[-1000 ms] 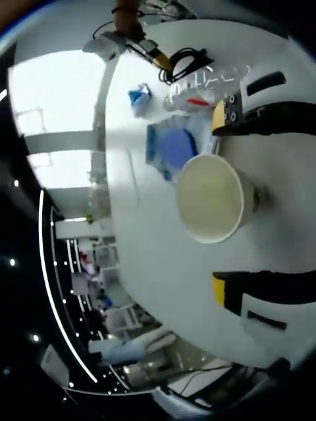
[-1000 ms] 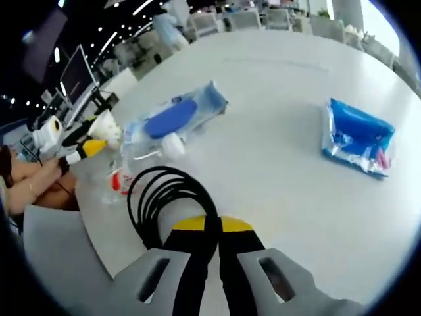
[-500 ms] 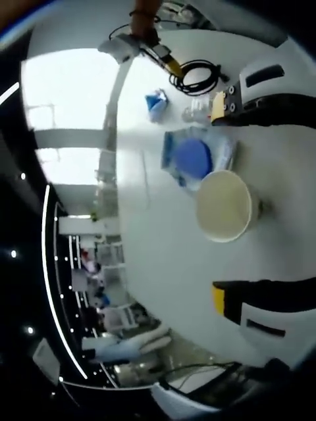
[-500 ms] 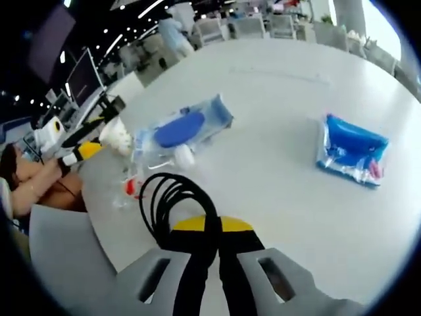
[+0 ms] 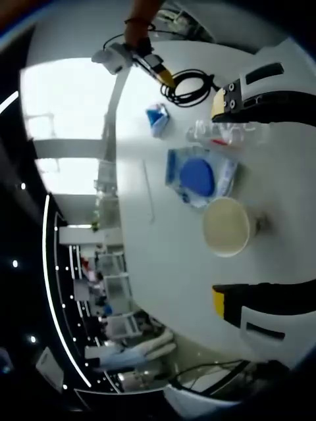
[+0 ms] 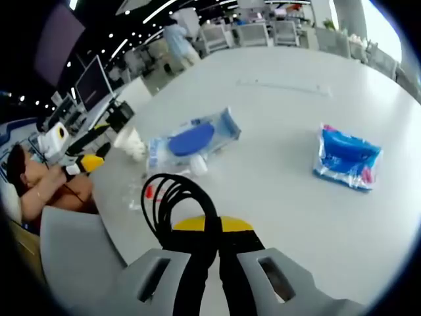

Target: Arrange the tabletop items into an orderly group along one side of the table until the central work area is clear of visible clutter.

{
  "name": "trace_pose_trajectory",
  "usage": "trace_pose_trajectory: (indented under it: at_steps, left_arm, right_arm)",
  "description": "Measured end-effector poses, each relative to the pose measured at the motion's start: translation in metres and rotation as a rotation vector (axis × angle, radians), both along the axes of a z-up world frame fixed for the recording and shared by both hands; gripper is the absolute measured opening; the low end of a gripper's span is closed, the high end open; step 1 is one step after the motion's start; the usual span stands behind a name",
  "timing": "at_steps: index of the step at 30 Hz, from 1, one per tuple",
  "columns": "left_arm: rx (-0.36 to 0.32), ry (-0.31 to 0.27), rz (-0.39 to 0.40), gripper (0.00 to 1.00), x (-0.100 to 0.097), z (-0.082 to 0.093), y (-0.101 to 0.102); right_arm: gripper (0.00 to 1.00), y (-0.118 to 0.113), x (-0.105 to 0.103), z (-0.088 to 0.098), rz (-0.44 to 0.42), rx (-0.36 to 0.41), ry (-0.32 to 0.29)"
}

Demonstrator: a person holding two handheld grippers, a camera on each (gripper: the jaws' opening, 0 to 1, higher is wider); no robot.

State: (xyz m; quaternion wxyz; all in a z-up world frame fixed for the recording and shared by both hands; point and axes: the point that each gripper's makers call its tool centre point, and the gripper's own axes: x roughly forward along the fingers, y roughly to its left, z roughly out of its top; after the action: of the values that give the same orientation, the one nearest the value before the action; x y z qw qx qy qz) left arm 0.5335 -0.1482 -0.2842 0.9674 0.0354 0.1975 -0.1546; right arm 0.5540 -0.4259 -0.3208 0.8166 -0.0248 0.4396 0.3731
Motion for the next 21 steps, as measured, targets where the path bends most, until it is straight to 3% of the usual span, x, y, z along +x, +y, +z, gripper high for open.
trace_pose_trajectory:
  at_steps: [14, 21]
  left_arm:
    - [-0.027, 0.009, -0.09, 0.99, -0.03, 0.021, -0.03]
    - [0.001, 0.026, -0.132, 0.99, -0.043, 0.026, -0.044]
  right_arm:
    - [0.04, -0.012, 0.001, 0.02, -0.046, -0.008, 0.02]
    - [0.04, -0.022, 0.007, 0.025, -0.06, -0.005, 0.02]
